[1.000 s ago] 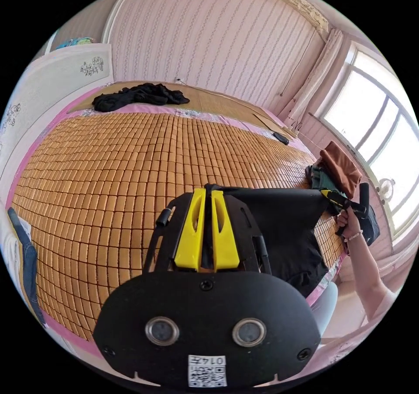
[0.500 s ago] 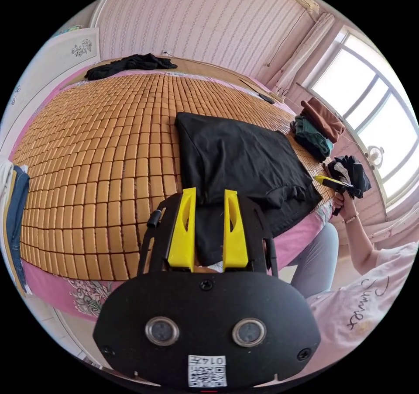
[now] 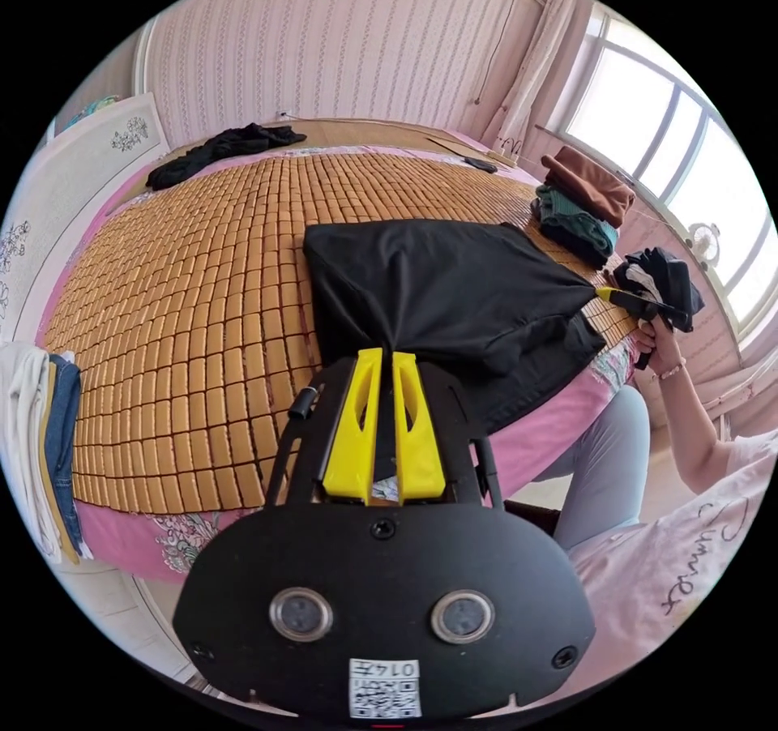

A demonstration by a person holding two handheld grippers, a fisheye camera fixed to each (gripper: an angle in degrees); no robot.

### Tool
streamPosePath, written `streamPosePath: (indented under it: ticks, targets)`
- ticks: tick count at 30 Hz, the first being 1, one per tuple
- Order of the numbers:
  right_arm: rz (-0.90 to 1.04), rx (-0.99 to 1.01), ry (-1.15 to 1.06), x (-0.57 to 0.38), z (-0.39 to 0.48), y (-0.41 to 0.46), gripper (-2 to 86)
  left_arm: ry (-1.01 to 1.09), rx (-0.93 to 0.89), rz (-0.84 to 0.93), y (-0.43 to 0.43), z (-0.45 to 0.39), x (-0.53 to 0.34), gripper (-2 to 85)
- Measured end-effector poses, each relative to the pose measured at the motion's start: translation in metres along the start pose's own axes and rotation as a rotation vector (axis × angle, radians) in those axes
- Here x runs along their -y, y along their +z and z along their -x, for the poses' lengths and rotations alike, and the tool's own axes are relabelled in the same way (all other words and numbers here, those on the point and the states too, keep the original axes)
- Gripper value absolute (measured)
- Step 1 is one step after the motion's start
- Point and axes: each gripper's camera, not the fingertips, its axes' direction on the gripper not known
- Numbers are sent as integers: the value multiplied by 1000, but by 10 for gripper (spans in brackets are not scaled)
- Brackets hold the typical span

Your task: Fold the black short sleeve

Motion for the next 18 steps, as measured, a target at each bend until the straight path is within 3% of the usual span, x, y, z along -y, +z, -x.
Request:
streamPosePath:
  ticks: [14,18]
  targets:
    - [-121,176,-14,-6,11,-111,1,-4,-190,-102,-114,18,-5,10]
    - [-69,174,44,-23,-2,-110,2,-21,-286,-36,-111,24,-27,6]
